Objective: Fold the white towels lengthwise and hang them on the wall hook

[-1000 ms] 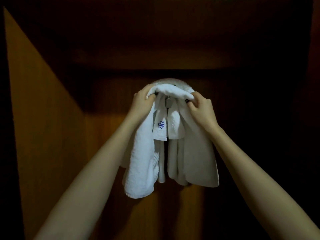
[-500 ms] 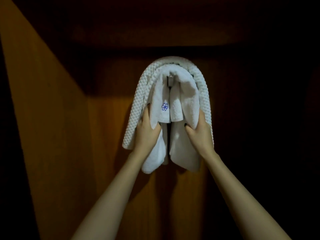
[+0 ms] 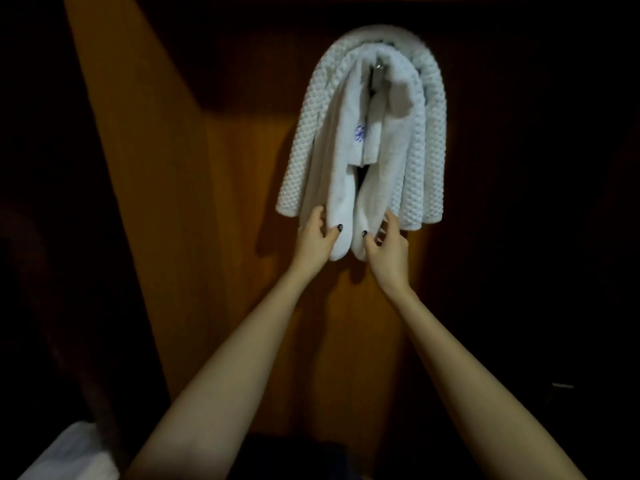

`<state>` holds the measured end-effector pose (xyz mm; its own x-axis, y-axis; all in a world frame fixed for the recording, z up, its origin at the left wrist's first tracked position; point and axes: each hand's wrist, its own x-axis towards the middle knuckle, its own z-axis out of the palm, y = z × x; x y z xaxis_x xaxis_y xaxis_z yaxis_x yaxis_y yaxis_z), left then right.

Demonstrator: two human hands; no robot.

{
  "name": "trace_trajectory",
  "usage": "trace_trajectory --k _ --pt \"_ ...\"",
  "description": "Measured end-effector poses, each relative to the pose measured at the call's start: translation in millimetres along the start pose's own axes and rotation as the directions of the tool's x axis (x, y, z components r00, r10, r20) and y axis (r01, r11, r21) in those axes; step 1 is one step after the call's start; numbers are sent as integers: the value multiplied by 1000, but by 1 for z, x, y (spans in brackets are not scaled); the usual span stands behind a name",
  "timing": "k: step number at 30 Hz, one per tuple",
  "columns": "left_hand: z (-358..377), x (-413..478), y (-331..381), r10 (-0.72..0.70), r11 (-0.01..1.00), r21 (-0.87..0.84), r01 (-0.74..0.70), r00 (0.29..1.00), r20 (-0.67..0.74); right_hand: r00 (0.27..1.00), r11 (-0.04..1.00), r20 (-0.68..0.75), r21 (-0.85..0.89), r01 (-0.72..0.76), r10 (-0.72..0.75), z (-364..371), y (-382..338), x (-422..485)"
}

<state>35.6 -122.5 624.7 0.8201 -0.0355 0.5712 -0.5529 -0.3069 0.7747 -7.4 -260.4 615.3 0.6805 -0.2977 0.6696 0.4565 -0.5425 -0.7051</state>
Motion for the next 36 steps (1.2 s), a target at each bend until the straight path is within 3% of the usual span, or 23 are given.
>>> trace_trajectory --k 3,9,14,19,26,31,36 --pt "-30 -39 -22 -54 997 54 48 992 116 989 991 68 2 -133 132 14 -8 -43" --pt "-132 -181 -90 -208 875 482 54 939 273 865 951 404 -198 -236 299 69 -29 -181" --pt "-241 -343 -131 -402 775 610 165 874 273 639 932 679 -288 -220 361 117 -54 -325" --pt "-324 -457 -156 -567 636 714 294 805 174 398 938 851 -336 -92 344 167 -78 -436" --pt "-397 -519 -220 -673 513 743 431 739 36 183 962 946 -274 9 268 259 -85 -506" --pt "-443 -509 -303 -737 467 708 530 676 -20 88 962 959 -272 21 270 361 -63 -517" --pt "-483 -459 -423 -781 420 694 584 623 -51 54 941 940 -338 31 336 484 -23 -515"
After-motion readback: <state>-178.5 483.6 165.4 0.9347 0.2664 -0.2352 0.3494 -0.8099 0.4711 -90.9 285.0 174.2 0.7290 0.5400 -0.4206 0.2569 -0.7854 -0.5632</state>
